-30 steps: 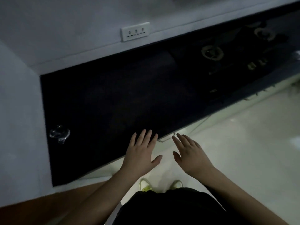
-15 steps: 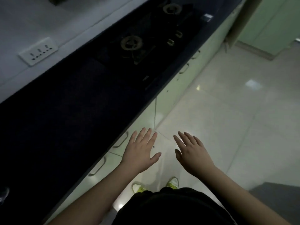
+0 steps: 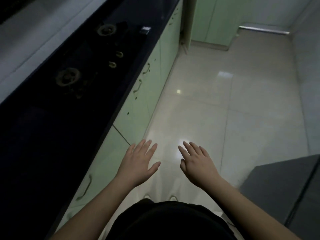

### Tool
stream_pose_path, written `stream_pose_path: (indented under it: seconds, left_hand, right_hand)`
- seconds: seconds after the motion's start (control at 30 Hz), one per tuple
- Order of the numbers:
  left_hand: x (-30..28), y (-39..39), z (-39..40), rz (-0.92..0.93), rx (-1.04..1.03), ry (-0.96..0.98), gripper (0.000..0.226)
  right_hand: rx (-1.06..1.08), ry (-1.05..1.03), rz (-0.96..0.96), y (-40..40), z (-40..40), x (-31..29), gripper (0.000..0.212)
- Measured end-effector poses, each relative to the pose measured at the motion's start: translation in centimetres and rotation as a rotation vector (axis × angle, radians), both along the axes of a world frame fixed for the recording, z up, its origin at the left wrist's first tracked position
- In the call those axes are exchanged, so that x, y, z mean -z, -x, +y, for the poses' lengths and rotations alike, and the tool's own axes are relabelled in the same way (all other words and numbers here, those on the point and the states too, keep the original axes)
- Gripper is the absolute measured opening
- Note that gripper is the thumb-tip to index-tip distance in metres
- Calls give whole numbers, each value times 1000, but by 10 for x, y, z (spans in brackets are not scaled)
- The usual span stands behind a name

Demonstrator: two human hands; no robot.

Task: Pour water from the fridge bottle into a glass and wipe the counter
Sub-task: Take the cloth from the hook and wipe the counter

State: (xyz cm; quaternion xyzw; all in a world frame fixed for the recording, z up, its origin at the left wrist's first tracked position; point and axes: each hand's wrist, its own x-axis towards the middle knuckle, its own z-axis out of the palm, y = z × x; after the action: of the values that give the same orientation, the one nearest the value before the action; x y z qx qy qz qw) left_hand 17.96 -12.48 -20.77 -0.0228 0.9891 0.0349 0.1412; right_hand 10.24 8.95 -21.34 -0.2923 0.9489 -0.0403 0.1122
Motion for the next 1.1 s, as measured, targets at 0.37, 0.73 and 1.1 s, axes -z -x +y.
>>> stream_pose_path:
  seconds: [0.37, 0.73, 1.1]
  left_hand:
    - [-6, 105, -3, -99, 238, 7, 89]
    - [-13, 199, -29, -36, 377, -26, 91]
    - [-15, 299, 2, 9, 420, -43, 86]
  right_hand:
    - [225, -30, 9, 44, -2, 6, 54]
    - [374, -45, 43, 104, -42, -11, 55]
    - [418, -35, 87, 199, -6, -14, 55]
